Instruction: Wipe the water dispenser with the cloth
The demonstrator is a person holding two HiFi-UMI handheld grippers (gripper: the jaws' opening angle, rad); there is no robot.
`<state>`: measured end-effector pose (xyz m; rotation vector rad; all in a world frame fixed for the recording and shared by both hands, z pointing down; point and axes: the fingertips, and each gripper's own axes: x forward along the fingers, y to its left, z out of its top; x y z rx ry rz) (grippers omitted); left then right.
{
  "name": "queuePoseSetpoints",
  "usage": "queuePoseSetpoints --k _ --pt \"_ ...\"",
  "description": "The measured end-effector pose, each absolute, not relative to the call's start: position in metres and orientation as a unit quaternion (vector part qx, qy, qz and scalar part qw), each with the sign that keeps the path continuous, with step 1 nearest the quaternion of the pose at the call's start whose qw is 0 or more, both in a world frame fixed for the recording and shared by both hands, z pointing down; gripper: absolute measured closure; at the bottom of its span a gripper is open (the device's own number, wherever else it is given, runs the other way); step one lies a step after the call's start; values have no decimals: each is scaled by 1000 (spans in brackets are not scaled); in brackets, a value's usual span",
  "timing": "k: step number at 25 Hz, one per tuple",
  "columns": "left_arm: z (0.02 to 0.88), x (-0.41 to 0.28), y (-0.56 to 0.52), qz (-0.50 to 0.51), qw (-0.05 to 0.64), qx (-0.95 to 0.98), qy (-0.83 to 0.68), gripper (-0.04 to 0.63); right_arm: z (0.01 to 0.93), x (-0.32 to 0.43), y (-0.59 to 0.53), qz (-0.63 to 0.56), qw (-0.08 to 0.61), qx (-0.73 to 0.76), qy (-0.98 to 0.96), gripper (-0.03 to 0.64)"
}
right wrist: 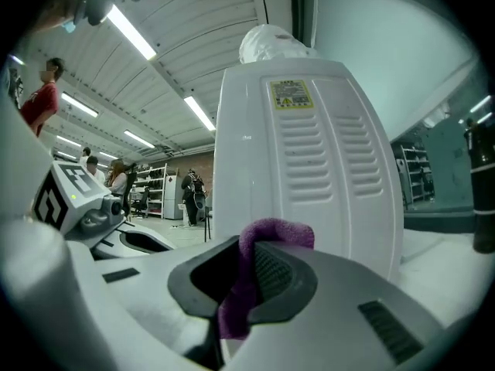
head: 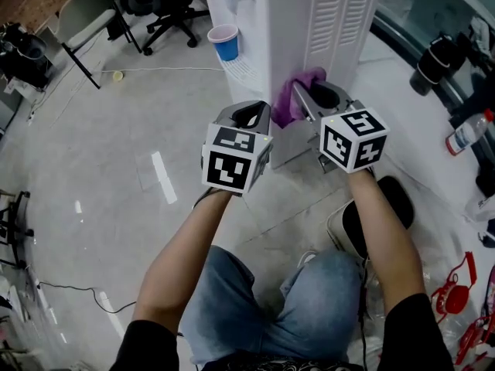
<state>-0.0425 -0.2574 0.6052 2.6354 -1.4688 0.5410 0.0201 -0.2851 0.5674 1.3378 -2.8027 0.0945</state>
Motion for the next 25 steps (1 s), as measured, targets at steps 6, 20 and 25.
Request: queuePoseSetpoints --k 6,20,25 --pt "636 -39 -258 184 48 860 -474 569 627 20 -287 71 27 436 -897 584" --pt "679 -49 -251 195 56 853 -482 569 756 21 -291 183 25 454 -872 584" --pt "689 -57 -246 200 60 848 -487 569 808 20 -289 231 37 467 -853 584"
